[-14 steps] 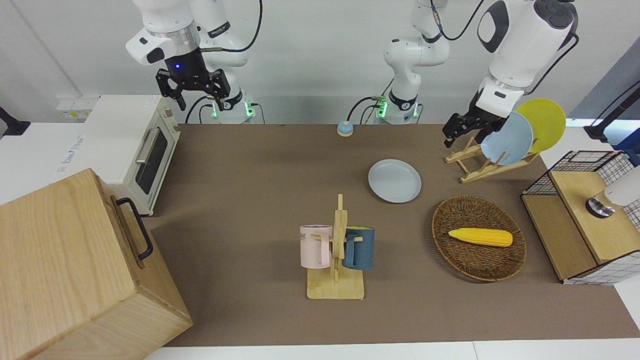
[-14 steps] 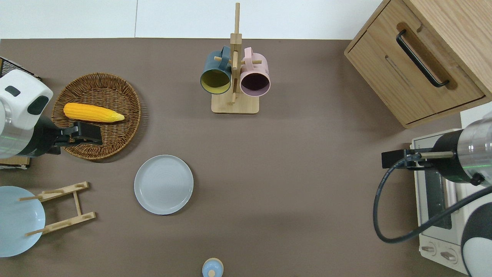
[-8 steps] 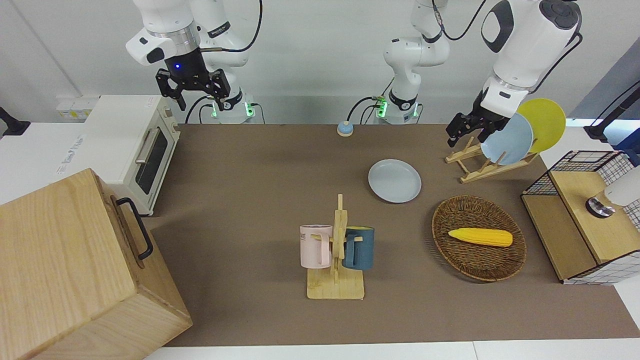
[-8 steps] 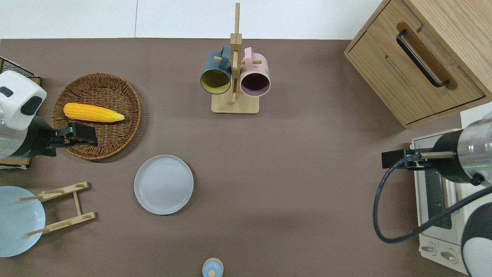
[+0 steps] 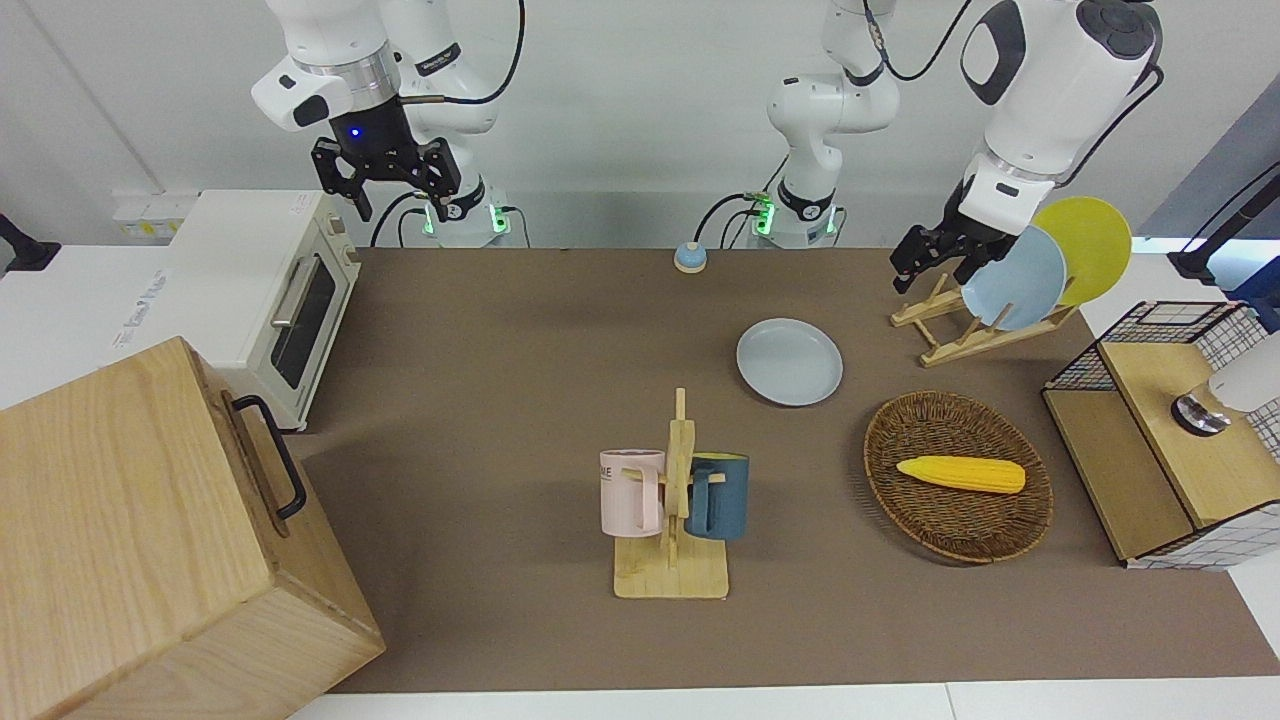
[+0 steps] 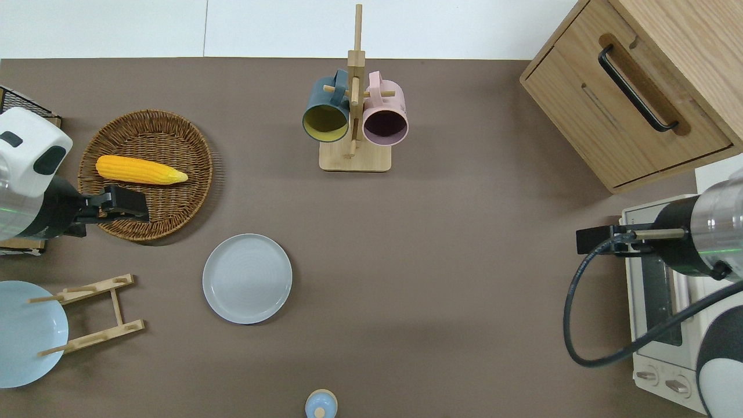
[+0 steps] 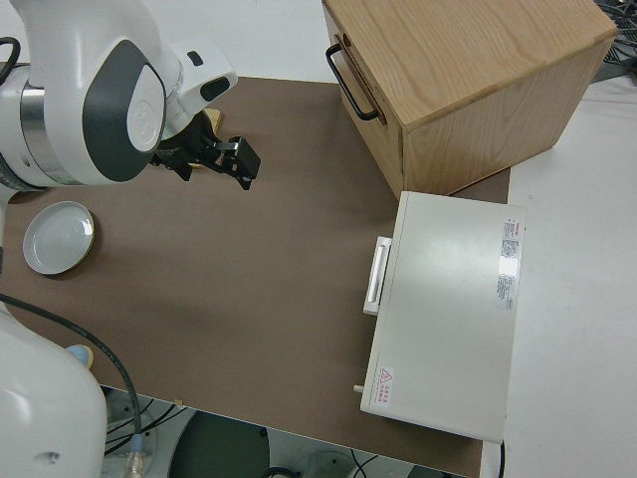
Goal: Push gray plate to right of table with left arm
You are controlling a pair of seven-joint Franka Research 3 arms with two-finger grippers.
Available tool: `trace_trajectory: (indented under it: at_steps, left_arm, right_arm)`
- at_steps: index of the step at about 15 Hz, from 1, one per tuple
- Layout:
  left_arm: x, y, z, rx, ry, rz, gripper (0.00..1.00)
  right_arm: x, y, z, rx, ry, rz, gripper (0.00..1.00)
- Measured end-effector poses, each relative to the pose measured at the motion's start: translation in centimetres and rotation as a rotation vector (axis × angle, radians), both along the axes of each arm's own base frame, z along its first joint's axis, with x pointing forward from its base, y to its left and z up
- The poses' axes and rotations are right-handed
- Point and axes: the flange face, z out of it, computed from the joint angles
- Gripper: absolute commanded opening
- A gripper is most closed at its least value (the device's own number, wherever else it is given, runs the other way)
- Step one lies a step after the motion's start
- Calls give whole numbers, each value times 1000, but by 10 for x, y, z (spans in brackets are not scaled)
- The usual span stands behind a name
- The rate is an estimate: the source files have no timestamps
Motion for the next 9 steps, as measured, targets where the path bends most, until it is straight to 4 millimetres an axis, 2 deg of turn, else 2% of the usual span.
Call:
trace_trajectory:
  at_steps: [5,8,9]
  left_arm:
    - [-1,-1,-7,1,16,-3,995]
    - [-3,-1,-27,3,57,-3,993]
    - [-3,-1,-40,3,74,-2,993]
  right_arm:
    - [0,0,0,0,0,0,996]
    - [0,0,0,0,0,0,996]
    - [0,0,0,0,0,0,996]
